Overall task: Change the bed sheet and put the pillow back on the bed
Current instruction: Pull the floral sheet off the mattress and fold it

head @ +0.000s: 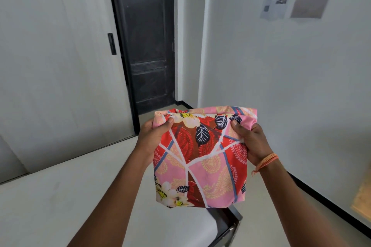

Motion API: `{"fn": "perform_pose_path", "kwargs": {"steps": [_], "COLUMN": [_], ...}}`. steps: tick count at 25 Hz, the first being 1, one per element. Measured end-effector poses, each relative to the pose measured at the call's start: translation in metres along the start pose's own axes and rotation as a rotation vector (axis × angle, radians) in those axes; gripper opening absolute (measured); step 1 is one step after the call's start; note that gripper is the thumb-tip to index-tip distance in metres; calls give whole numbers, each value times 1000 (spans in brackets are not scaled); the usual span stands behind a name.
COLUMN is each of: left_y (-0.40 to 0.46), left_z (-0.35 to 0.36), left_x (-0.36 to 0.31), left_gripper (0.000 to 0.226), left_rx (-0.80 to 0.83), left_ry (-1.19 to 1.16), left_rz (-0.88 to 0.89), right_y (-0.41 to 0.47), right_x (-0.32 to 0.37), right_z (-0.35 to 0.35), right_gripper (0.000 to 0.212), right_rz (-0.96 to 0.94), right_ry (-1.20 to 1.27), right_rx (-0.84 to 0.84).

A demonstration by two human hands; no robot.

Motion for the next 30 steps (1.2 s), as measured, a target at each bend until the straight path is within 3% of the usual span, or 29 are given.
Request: {"fn": "perform_pose_path", "kwargs": {"steps": [7, 12, 16, 20, 23, 30], "left_y": [130, 237, 319, 385, 437, 523], "left_z": [110, 178, 244, 279, 311, 350], "left_x": [54, 80, 93, 109, 121, 111], "left_gripper": [50, 26, 25, 29, 30, 33], "left_rx": [84, 56, 15, -86, -256, -526], "left_ry": [-9, -75, -35, 47, 87, 281], "left_rz": [0, -75, -43, -8, 21, 52], "right_y": [127, 228, 328, 427, 521, 673], "right_x": [23, 64, 87, 92, 101, 134], "right_z": [-116, -179, -234, -272, -292, -294], "right_gripper": [41, 30, 23, 25, 24, 23], "right_rz": [-5, -37, -61, -18, 53, 134], "right_ry": [13, 26, 83, 107, 110, 49], "right_rx": [-79, -141, -169, -51, 81, 259]}}
Point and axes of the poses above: each hand's wrist, its own y-axis towards the middle knuckle, its own z-axis out of the palm, x = y × z, the point moved 8 cm from there along y, towards the middle knuckle, and after that the axes turned 10 degrees about z, right-handed, at the moved point
